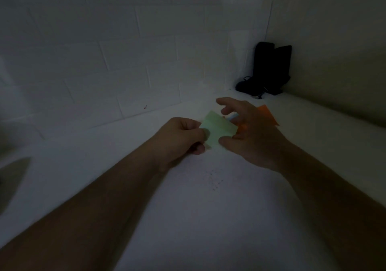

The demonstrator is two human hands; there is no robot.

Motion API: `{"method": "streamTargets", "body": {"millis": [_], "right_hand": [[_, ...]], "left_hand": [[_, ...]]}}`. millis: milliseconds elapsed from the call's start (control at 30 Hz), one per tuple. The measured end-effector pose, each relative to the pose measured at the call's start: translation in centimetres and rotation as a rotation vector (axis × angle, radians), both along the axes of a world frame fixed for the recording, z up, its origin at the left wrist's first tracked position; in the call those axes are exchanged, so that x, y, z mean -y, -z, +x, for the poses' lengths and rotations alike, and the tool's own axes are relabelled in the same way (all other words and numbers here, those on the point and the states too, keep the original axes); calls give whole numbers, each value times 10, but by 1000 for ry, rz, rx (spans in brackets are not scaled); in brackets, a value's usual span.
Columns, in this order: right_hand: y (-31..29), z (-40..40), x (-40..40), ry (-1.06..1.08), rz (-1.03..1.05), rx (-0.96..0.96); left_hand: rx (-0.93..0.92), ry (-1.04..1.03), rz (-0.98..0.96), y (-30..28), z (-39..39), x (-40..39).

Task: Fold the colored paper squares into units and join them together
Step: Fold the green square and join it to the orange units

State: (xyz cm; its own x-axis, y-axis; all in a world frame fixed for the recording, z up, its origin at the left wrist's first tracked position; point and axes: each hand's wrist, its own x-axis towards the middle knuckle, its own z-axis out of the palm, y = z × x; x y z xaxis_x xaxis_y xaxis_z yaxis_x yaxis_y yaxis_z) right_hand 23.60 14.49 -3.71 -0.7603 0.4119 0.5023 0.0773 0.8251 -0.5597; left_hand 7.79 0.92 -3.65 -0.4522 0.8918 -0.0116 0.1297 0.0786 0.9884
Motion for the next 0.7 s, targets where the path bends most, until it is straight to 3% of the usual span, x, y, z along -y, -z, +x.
{"method": "streamTargets", "body": {"millis": [167, 300, 700], "right_hand": [[-8, 0, 6, 82, -506, -263], [-15, 3, 6, 49, -679, -395], [-10, -4, 3, 101, -661, -463]], "left_hand": [[146, 25, 49, -1, 4, -3], [221, 8, 75, -3, 4, -4], [297, -10, 119, -3, 3, -6]]}}
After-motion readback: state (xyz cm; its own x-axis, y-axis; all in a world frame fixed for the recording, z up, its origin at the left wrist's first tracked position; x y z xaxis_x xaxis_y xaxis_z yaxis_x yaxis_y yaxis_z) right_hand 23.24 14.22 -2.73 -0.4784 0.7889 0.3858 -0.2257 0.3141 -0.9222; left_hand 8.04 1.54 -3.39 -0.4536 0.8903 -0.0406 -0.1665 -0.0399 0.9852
